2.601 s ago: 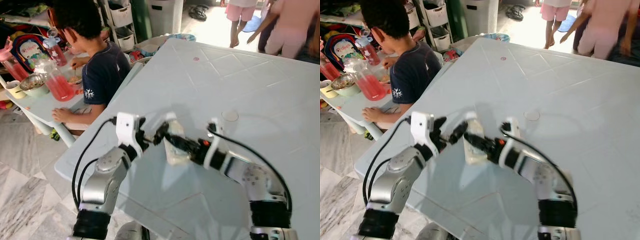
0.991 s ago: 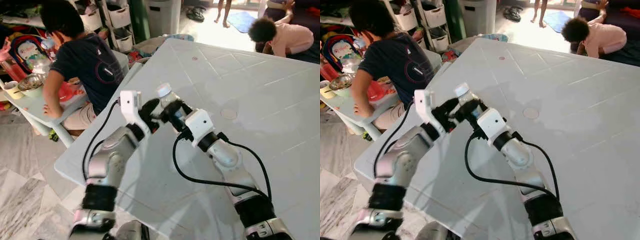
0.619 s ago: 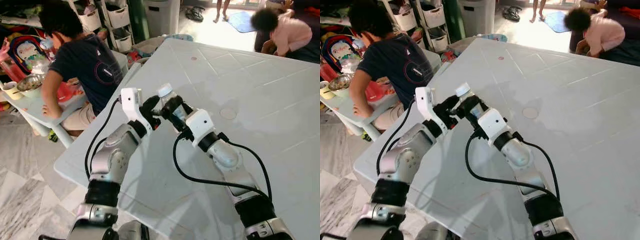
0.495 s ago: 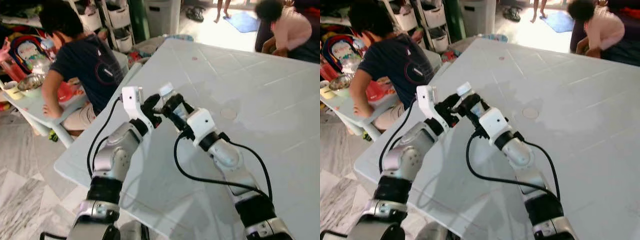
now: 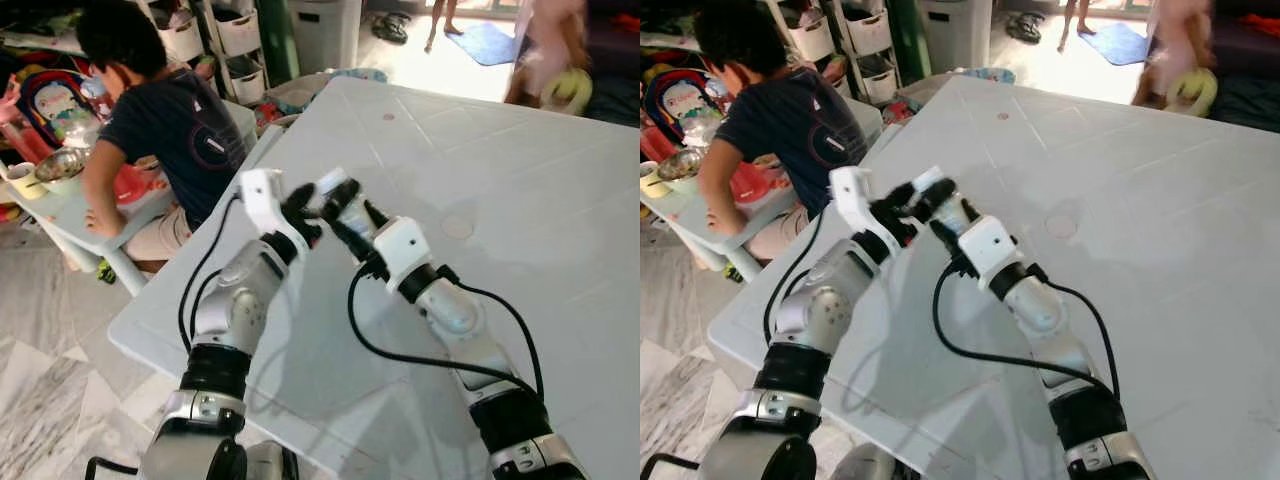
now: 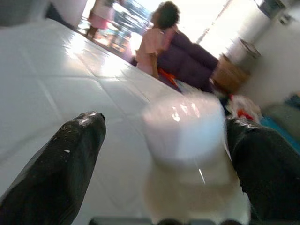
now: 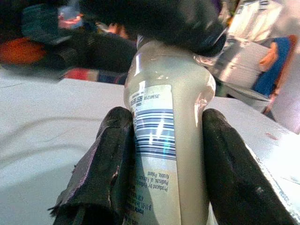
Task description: Restocking fridge
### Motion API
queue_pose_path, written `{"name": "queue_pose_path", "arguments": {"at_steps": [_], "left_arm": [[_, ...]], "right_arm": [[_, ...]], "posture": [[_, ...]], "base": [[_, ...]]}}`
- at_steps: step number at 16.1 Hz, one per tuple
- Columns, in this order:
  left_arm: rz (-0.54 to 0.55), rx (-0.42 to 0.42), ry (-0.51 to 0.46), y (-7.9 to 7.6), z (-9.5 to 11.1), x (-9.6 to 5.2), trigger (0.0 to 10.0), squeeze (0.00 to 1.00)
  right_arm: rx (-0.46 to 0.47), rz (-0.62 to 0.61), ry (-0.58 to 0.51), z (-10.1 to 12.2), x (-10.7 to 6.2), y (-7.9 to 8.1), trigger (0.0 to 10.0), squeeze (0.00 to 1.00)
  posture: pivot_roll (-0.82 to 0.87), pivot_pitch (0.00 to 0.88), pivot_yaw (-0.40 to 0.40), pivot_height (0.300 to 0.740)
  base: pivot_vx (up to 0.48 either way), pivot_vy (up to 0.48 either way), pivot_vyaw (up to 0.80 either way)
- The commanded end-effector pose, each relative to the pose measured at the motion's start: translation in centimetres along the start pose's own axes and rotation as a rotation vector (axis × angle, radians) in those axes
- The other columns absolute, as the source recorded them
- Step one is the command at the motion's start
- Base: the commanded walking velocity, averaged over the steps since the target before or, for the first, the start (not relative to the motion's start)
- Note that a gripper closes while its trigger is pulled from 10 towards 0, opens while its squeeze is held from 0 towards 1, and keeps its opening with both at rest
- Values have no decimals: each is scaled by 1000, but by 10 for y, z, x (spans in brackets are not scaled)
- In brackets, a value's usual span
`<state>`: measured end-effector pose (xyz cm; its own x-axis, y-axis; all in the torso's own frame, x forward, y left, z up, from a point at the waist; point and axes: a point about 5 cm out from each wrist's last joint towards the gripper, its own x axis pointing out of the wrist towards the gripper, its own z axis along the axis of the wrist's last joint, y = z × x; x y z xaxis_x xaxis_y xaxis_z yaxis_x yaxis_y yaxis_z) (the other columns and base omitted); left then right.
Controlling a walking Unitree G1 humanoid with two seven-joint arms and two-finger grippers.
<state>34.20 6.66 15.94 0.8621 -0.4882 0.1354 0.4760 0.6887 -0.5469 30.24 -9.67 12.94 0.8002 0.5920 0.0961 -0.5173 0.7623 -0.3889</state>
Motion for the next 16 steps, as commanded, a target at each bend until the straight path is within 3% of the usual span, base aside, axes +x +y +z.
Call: {"name": "queue_pose_path", "arguments": {"at_steps": [1, 4, 5, 6, 7, 14, 15, 16], "left_arm": [[113, -12, -12, 19, 3, -6, 10000, 0], [89, -18, 27, 9, -15, -4, 10000, 0], [88, -18, 37, 9, -18, -4, 4863, 0], [82, -24, 45, 8, -21, -4, 510, 0], [78, -27, 51, 8, -22, -3, 0, 0], [86, 3, 24, 12, -17, -5, 0, 0], [90, 30, -4, 12, -12, -4, 0, 0], [88, 55, -17, 12, -8, -3, 0, 0]], "right_arm": [[-23, 30, -94, 16, 4, 5, 0, 0], [-22, 44, -104, 20, 5, 7, 0, 0], [-21, 45, -103, 19, 5, 7, 0, 0], [-21, 47, -101, 19, 5, 7, 0, 0], [-22, 49, -98, 18, 5, 7, 0, 0], [-17, 56, -86, 16, 4, 7, 0, 0], [-10, 53, -74, 15, 4, 5, 10000, 0], [-8, 49, -69, 15, 5, 4, 10000, 0]], "posture": [[-60, 62, 96, 740], [-64, 65, 96, 740], [-64, 66, 95, 740], [-65, 68, 94, 740], [-65, 68, 95, 740], [-64, 69, 91, 740], [-65, 68, 88, 740], [-65, 67, 87, 740]], "base": [[0, 0, 0], [0, 0, 0], [0, 0, 0], [0, 0, 0], [0, 0, 0], [0, 0, 0], [0, 0, 0], [0, 0, 0]]}}
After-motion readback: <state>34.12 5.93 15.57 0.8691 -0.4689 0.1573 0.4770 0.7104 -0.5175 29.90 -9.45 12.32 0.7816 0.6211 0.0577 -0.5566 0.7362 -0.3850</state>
